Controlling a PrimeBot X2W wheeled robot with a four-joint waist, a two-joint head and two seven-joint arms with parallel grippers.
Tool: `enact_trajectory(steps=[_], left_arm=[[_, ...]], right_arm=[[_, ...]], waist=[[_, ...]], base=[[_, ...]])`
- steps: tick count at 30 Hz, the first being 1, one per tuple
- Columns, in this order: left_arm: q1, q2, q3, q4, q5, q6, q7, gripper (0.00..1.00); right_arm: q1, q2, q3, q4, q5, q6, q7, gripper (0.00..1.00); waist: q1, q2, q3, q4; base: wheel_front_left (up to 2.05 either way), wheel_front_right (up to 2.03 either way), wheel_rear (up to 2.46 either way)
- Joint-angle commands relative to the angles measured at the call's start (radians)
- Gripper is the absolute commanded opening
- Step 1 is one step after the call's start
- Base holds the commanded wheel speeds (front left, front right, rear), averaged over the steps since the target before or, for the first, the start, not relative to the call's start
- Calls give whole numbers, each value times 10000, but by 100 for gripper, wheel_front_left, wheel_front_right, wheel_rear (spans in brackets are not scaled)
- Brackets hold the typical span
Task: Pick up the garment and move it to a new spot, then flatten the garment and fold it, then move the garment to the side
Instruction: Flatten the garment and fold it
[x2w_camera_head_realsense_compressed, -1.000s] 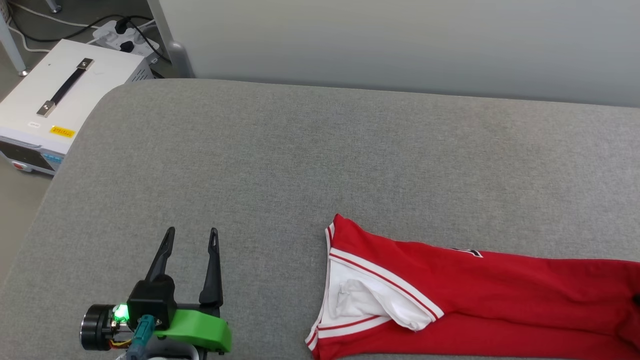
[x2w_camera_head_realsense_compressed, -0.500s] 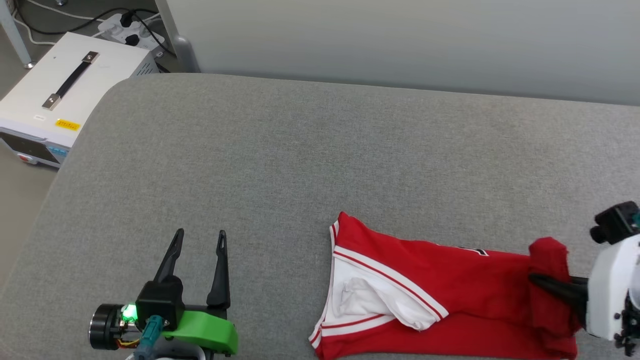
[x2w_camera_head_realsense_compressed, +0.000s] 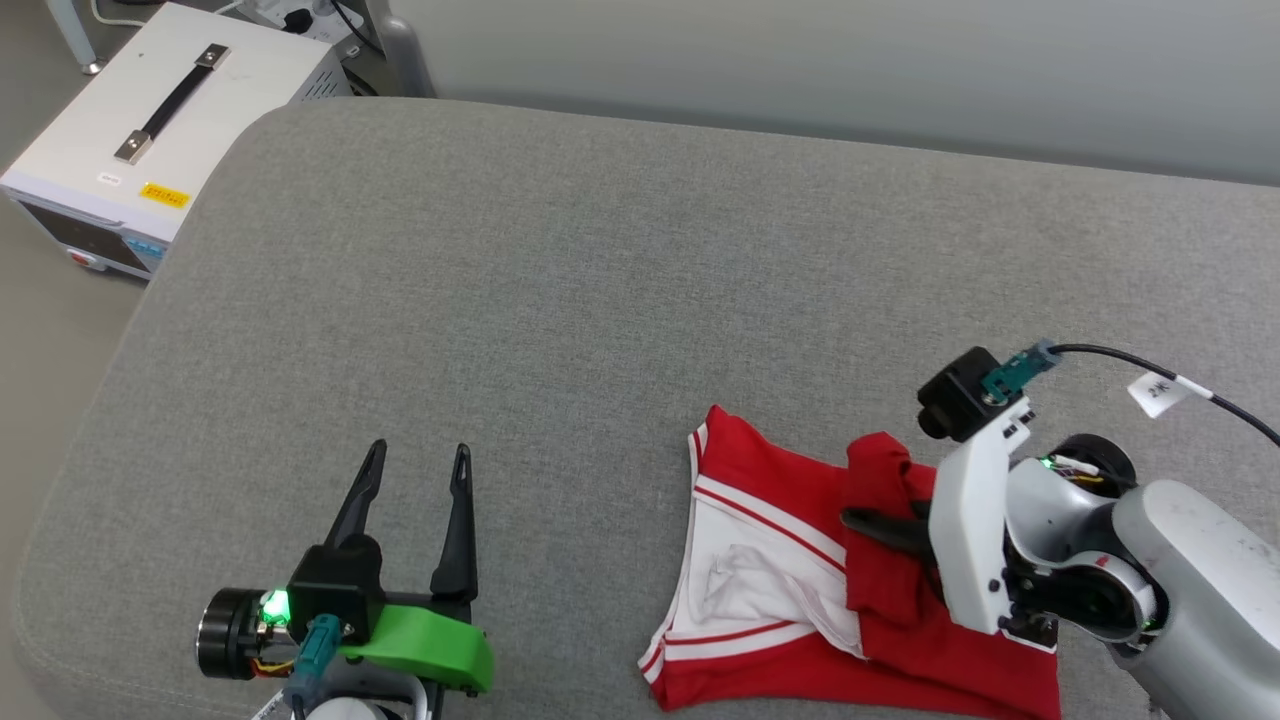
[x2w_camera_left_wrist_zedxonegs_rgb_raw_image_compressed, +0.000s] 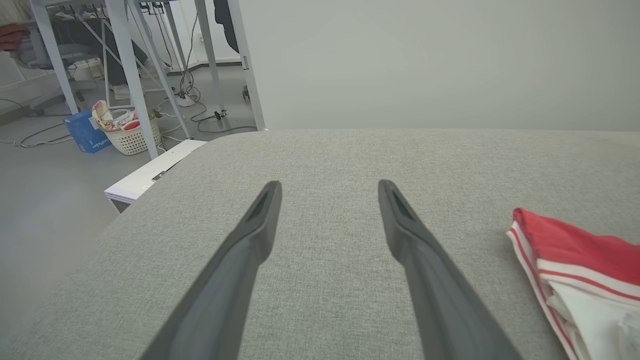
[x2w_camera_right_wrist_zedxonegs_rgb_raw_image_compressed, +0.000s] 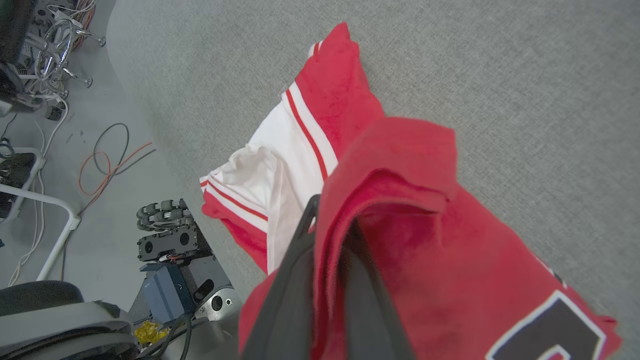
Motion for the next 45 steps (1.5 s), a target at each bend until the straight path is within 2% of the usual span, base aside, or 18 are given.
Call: enact_trajectory(steps=[1, 7, 12, 15, 16, 17, 18, 26, 30, 33, 39, 45], left_arm=[[-249, -84, 27, 17, 133, -50, -59, 100], [-500, -210, -51, 90, 185, -105, -59, 100], [-567, -277, -30, 152, 193, -82, -59, 100], [-532, -303, 25, 173, 201, -64, -59, 100], [-509, -307, 46, 178, 207, -58, -59, 100], [-471, -312, 74, 192, 215, -56, -59, 100], [-435, -313, 101, 209, 226, -51, -59, 100], [-145, -277, 321, 234, 327, -39, -59, 100], [-5, -240, 400, 182, 357, -63, -59, 100], [73, -230, 428, 148, 384, -77, -59, 100], [214, -211, 532, 59, 391, -67, -59, 100], [326, -202, 613, -54, 373, -79, -59, 100]], right_arm=[[-411, 212, 237, 222, -209, -7, -110, 0], [-1246, 969, 1349, 1501, -556, -7, -385, 0], [-1237, 1166, 2210, 2497, -514, -7, -597, 0], [-1227, 1207, 2494, 2877, -469, -7, -1150, 0], [-1235, 1223, 2497, 2910, -446, -7, -1416, 16], [-1236, 1224, 2470, 2927, -425, -7, -1774, 47], [-1247, 1196, 2459, 2902, -466, -7, -2072, 100], [-804, 609, 1709, 1901, -979, -7, -4756, 100], [-550, 391, 566, 1692, -1985, -7, -6353, 100], [-161, 455, -541, 1798, -2874, -7, -7349, 100], [966, 1079, -3127, 1965, -4874, -7, -8968, 100], [2220, 2080, -5303, 1579, -6529, -7, -9566, 100]], waist=[[0, 0, 185, 97], [0, 0, 458, 310], [0, 0, 539, 433], [0, 0, 507, 424], [0, 0, 476, 407], [0, 0, 411, 382], [0, 0, 345, 356], [0, 0, -241, -153], [0, 0, -459, -515], [0, 0, -587, -755], [0, 0, -780, -1135], [0, 0, -851, -1321]], base=[[0, 0, 0], [0, 0, 0], [0, 0, 0], [0, 0, 0], [0, 0, 0], [0, 0, 0], [0, 0, 0], [0, 0, 0], [0, 0, 0], [0, 0, 0], [0, 0, 0], [0, 0, 0]])
